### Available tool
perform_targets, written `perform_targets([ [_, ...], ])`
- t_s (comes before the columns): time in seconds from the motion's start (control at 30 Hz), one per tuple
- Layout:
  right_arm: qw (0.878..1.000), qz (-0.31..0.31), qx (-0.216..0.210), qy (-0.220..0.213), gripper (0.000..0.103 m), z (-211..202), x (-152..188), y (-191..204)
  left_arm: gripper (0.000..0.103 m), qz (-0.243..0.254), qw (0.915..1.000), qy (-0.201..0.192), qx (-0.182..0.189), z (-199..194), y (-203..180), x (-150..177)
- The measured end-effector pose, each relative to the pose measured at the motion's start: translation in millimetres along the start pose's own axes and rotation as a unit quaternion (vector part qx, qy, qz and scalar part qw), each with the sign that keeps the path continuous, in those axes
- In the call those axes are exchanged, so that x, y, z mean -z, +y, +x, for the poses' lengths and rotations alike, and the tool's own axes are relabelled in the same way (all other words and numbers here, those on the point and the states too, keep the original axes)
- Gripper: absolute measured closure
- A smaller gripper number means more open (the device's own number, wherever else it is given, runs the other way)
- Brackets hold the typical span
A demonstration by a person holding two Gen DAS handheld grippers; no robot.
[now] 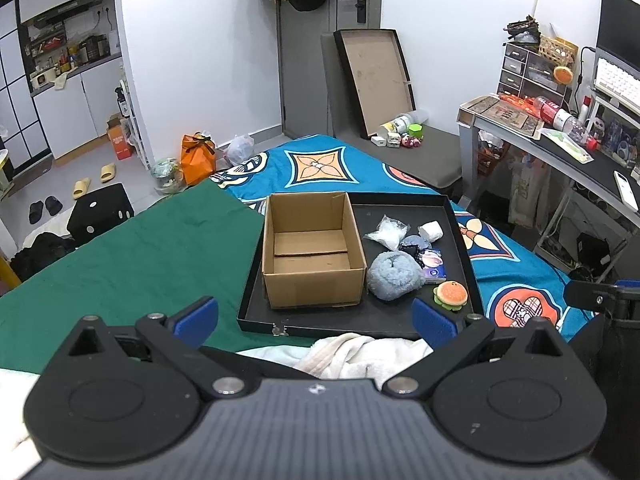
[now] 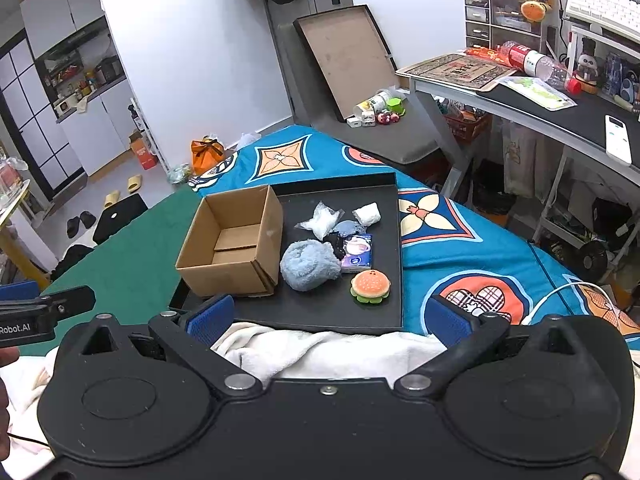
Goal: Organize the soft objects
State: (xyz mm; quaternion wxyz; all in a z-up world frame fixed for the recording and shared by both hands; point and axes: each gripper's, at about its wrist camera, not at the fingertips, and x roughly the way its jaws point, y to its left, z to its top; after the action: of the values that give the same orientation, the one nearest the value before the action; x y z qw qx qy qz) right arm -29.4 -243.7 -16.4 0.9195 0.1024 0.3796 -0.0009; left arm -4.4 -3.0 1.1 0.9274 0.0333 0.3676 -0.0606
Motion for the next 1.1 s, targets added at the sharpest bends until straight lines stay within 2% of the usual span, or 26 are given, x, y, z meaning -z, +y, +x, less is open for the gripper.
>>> perform_targets([
  [0.5, 1.000, 0.004, -0.003, 0.007, 0.000, 6.6, -2.9, -1.4, 0.001, -0.006, 1.0000, 0.002, 0.000, 3.4, 2.1, -4.4],
  [0.77, 1.000, 0.009, -0.004, 0.008, 0.000, 14.3, -7.3, -5.7, 0.001, -0.008, 0.9999, 0.008, 0.000, 15.5, 4.7, -5.9],
  [1.1, 1.000, 0.019, -0.004, 0.003, 0.000, 36.4, -15.3, -17.5, 0.001, -0.013, 0.9999, -0.006, -0.009, 34.0, 7.1, -11.7],
])
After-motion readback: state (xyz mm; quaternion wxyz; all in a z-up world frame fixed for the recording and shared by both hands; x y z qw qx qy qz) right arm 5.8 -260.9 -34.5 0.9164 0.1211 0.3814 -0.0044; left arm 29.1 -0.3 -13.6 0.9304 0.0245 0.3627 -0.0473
